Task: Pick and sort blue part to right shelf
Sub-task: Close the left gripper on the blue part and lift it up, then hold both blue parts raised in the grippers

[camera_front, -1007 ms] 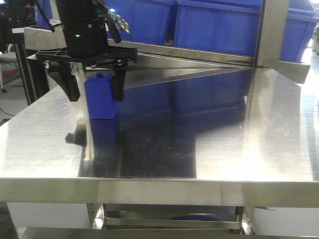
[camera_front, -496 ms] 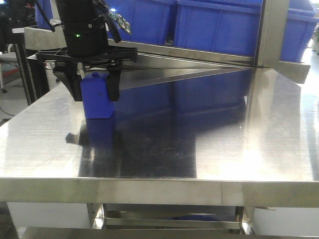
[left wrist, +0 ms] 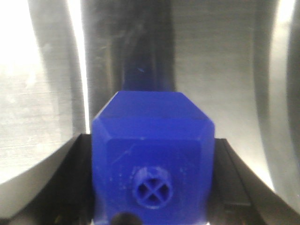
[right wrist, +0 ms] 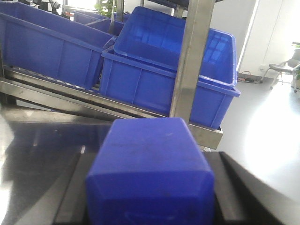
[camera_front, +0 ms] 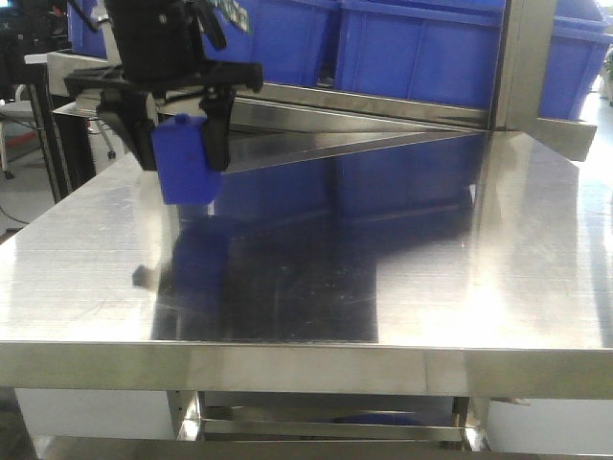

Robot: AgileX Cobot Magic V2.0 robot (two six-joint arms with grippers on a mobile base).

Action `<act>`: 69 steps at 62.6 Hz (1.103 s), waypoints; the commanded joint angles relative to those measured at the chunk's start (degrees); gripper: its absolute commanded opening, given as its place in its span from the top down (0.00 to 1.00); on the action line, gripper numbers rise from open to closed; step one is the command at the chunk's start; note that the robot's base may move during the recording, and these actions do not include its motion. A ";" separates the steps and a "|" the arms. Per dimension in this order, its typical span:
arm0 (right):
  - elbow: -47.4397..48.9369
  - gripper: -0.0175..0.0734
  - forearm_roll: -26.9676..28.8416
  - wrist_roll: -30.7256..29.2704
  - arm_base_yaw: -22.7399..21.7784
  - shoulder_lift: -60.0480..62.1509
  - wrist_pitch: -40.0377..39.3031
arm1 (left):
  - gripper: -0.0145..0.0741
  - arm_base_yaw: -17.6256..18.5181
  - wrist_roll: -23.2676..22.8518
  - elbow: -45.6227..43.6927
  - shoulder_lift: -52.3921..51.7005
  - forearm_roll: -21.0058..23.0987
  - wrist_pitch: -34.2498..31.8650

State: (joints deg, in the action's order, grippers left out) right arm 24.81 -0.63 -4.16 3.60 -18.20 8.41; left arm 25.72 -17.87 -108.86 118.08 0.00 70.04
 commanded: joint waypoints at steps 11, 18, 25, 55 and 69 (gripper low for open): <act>1.53 0.36 -0.10 -0.07 -0.38 -0.39 -5.30 | 0.40 -0.14 16.50 -1.33 -9.28 9.11 -0.13; 1.53 0.36 -0.10 -0.07 -0.38 -0.39 -5.30 | 0.40 -0.24 20.18 1.28 -12.79 13.40 -2.19; 1.53 0.36 -0.10 -0.07 -0.38 -0.39 -5.30 | 0.40 -0.24 23.32 7.57 -17.42 16.16 -7.38; 1.53 0.36 -0.10 -0.07 -0.38 -0.39 -5.30 | 0.40 -5.88 24.25 47.05 -43.53 17.01 -45.42; 1.53 0.36 -0.10 -0.07 -0.38 -0.39 -5.30 | 0.40 -10.66 24.25 62.79 -58.97 17.01 -60.52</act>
State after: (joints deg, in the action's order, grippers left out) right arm 24.81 -0.63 -4.16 3.60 -18.20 8.41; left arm 16.36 6.40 -48.76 65.53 15.93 18.93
